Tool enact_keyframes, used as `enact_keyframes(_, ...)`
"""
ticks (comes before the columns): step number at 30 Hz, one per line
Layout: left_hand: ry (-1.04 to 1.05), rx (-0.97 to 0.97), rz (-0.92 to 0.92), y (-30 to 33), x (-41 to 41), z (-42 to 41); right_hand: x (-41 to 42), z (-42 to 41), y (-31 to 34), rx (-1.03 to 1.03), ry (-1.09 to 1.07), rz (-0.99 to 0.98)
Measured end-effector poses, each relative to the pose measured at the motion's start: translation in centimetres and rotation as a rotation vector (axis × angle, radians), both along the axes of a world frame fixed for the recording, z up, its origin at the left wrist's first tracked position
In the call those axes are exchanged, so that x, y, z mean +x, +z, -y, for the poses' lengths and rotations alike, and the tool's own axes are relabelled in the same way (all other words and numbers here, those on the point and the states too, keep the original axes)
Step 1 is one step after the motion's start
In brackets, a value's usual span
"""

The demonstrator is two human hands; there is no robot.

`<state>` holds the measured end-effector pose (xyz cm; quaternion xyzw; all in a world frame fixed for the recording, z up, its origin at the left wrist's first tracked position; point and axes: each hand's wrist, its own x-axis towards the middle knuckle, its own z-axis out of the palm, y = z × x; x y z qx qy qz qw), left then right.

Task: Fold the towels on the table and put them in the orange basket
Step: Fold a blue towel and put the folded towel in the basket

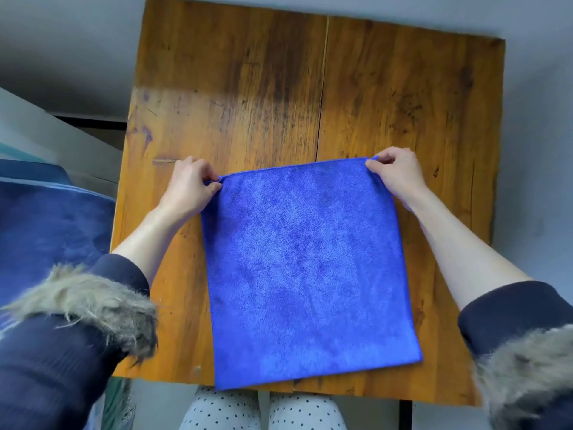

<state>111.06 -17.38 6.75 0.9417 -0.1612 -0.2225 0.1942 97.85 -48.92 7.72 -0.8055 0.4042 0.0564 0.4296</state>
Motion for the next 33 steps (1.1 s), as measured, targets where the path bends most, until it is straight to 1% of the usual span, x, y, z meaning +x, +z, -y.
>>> enact_keyframes(3,-0.015,-0.030,-0.012,0.1,-0.3,0.1,0.1,-0.3,0.0,0.022,-0.011,0.014)
enact_keyframes(7,-0.035,-0.012,-0.037,0.1,-0.7,0.0,0.1,-0.1,0.1,0.069,-0.032,-0.021)
enact_keyframes(12,0.039,-0.012,-0.090,0.6,-0.9,-0.1,-0.6,-0.4,1.2,0.044,0.059,-0.068)
enact_keyframes(14,0.076,0.002,-0.142,1.2,-1.0,-0.1,-1.0,-0.5,1.9,0.008,0.094,-0.068)
enact_keyframes(16,0.066,0.013,-0.214,2.0,-1.1,-0.4,-1.4,-0.5,2.9,-0.039,0.117,-0.076)
enact_keyframes(18,0.061,-0.010,-0.268,3.0,-1.0,-0.8,-1.8,-0.3,4.2,-0.039,0.100,-0.062)
enact_keyframes(22,0.156,-0.207,-0.379,6.5,-1.2,-1.9,-3.4,-0.1,7.4,0.150,-0.068,0.056)
enact_keyframes(25,0.197,-0.366,-0.430,10.5,-1.6,-3.4,-5.3,0.1,10.1,0.225,-0.095,0.110)
enact_keyframes(29,0.207,-0.485,-0.333,15.4,-1.7,-5.6,-7.4,-0.4,14.9,0.174,-0.063,0.189)
enact_keyframes(33,0.219,-0.636,-0.239,19.3,-1.2,-6.2,-8.2,-1.8,19.5,0.167,-0.162,0.361)
